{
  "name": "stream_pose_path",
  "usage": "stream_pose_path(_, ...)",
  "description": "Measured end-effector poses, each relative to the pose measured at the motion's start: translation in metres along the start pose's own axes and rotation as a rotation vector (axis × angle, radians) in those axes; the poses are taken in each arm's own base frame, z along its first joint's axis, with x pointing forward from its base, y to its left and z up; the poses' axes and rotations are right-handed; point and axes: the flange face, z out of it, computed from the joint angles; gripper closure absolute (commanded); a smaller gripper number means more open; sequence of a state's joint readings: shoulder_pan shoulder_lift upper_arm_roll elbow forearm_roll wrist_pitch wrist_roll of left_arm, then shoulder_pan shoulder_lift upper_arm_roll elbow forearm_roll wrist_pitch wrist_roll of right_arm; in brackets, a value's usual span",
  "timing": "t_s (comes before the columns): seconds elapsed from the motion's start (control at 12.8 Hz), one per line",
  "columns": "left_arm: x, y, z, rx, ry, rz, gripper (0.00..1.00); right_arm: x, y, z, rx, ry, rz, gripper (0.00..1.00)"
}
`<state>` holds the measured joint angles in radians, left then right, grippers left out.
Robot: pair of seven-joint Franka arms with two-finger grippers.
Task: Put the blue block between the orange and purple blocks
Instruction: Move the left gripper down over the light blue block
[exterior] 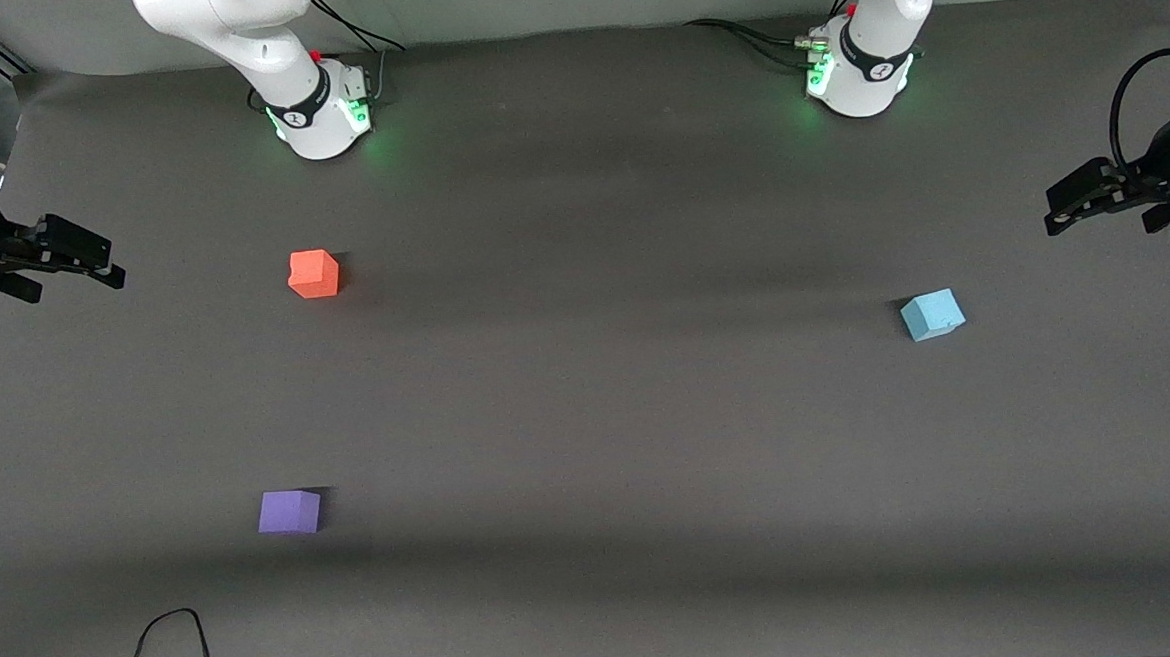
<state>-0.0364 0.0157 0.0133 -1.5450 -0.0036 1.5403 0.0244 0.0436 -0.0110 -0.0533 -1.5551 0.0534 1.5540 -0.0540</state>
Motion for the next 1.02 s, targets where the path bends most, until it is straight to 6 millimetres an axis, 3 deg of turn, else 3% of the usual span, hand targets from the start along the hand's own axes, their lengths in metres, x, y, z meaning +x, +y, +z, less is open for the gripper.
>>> stream_pose_path(0.39,-0.001,-0.006,0.002,0.0,-0.008,-0.01,0.0,0.0,0.0,0.001,0.0,-0.003,0.001,0.0)
stream_pose_path(0.63,-0.005,-0.026,0.009,-0.001,-0.032,-0.031,0.0,0.0,0.0,0.001,0.0,-0.003,0.001,0.0)
stream_pose_path(0.86,-0.037,-0.072,0.013,-0.009,-0.037,-0.065,0.0,0.001,0.0,0.001,0.0,-0.004,0.001,0.0)
stream_pose_path(1.02,-0.066,-0.076,0.01,-0.012,-0.017,-0.072,0.0,0.001,0.0,0.002,0.0,-0.004,0.001,0.0)
